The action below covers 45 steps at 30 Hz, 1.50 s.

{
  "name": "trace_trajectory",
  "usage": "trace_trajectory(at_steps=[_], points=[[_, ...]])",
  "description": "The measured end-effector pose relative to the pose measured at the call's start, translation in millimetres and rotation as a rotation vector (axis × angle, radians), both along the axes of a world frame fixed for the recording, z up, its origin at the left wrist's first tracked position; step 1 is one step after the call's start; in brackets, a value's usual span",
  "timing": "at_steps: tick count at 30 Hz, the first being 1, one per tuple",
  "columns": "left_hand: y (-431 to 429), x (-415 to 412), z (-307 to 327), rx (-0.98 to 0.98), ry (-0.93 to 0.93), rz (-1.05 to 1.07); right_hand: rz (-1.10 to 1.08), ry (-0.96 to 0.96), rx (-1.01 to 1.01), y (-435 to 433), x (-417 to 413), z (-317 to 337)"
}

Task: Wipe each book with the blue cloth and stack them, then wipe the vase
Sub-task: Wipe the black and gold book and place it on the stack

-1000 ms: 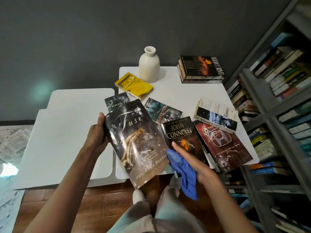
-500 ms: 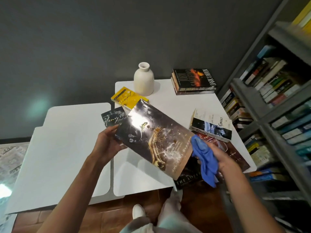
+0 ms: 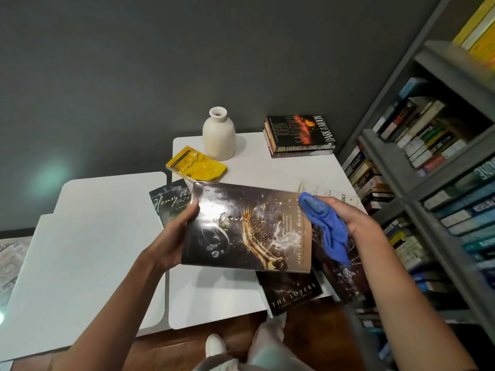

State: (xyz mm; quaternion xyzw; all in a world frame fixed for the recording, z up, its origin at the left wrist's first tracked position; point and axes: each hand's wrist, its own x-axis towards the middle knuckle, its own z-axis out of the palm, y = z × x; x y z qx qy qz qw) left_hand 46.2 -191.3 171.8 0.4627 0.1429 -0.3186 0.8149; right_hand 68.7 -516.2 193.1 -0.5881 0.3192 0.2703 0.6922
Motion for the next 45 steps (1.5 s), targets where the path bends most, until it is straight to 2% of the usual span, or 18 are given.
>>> trace_trajectory(at_steps=[3,6,9,11,15,18,20,23,29,36,39,42,45], points=[[0.2,-2.4,-10.2,-0.065,0.044,0.002,0.021,0.016,-0.015,4.8,7.0,8.4],[-3.8,-6.8,-9.6,-0.028,0.001,0.062,0.085,-0.011,-0.036,7.0,10.2,11.6],[-7.3,-8.7,-7.9,0.016,-0.049,0.145,0.028,-0.067,-0.048,10.4,13.0,19.1],[-8.0,-11.0,-4.1,0.029,-0.066,0.184,0.011,-0.163,-0.187,7.4,12.3,20.9],[-5.1,-11.8,-5.8,0.03,-0.079,0.224,-0.123,-0.522,-0.427,9.9,-2.1,27.5],[-4.6,-11.5,-6.7,0.03,-0.083,0.224,0.107,-0.788,-0.782,35.3,-12.7,25.7],[-7.4,-12.1,-5.9,0.016,-0.074,0.224,0.214,-0.889,-0.992,52.3,-11.4,18.8],[-10.4,-11.6,-3.3,0.003,-0.076,0.251,0.272,-0.966,-1.159,68.0,-3.3,14.9],[-0.5,-9.3,-3.0,0.024,-0.122,0.28,0.46,-1.065,-1.105,79.7,-30.5,14.4],[-1.2,-16.7,-10.8,-0.028,-0.06,0.278,0.288,-1.027,-1.233,57.9,-7.3,17.0],[-8.1,-15.5,-6.3,-0.03,-0.084,0.286,0.321,-1.063,-1.263,74.4,4.8,27.5],[-4.7,-11.2,-5.6,-0.009,-0.121,0.275,0.392,-1.128,-1.19,81.0,-10.6,28.0],[-0.4,-10.8,-4.9,0.008,-0.14,0.269,0.424,-1.096,-1.125,66.7,-24.9,21.6]])
